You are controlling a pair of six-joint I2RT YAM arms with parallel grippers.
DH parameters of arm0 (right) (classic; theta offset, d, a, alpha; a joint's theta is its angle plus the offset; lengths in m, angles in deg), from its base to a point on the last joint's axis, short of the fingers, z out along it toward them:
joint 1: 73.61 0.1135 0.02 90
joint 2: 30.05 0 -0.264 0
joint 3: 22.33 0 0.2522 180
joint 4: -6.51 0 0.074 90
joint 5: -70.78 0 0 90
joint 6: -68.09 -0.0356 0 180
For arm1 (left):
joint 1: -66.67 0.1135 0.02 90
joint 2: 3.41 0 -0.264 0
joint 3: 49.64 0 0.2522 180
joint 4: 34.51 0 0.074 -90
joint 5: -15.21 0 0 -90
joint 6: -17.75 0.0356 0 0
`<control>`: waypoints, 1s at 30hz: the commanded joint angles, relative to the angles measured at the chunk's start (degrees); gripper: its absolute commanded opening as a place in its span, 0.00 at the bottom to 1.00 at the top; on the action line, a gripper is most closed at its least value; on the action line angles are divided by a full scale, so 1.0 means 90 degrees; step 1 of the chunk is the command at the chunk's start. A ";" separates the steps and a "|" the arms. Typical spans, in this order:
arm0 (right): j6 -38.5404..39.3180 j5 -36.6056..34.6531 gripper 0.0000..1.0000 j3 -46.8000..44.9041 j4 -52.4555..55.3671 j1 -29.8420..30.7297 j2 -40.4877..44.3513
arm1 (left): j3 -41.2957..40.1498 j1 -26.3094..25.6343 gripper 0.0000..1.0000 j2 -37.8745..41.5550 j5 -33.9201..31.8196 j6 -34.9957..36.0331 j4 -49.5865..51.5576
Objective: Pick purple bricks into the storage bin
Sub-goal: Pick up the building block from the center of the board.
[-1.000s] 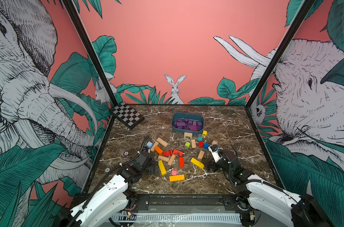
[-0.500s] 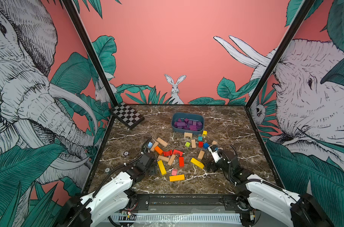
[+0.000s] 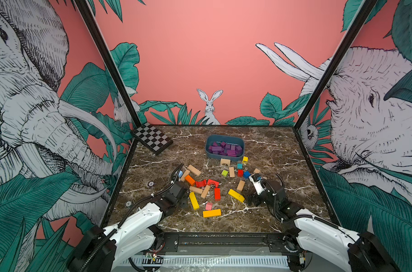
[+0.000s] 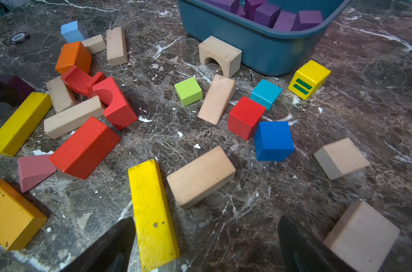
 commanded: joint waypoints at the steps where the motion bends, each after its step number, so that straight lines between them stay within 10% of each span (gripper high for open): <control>1: 0.0023 0.0031 0.96 0.0036 -0.0241 -0.0016 0.0007 | 0.0013 -0.0019 0.58 0.0020 -0.0164 -0.0195 -0.0051; 30: 0.0032 0.0081 0.96 0.0058 -0.0243 -0.0016 -0.0054 | 0.0868 -0.0019 0.26 -0.0281 -0.0278 0.0325 0.0422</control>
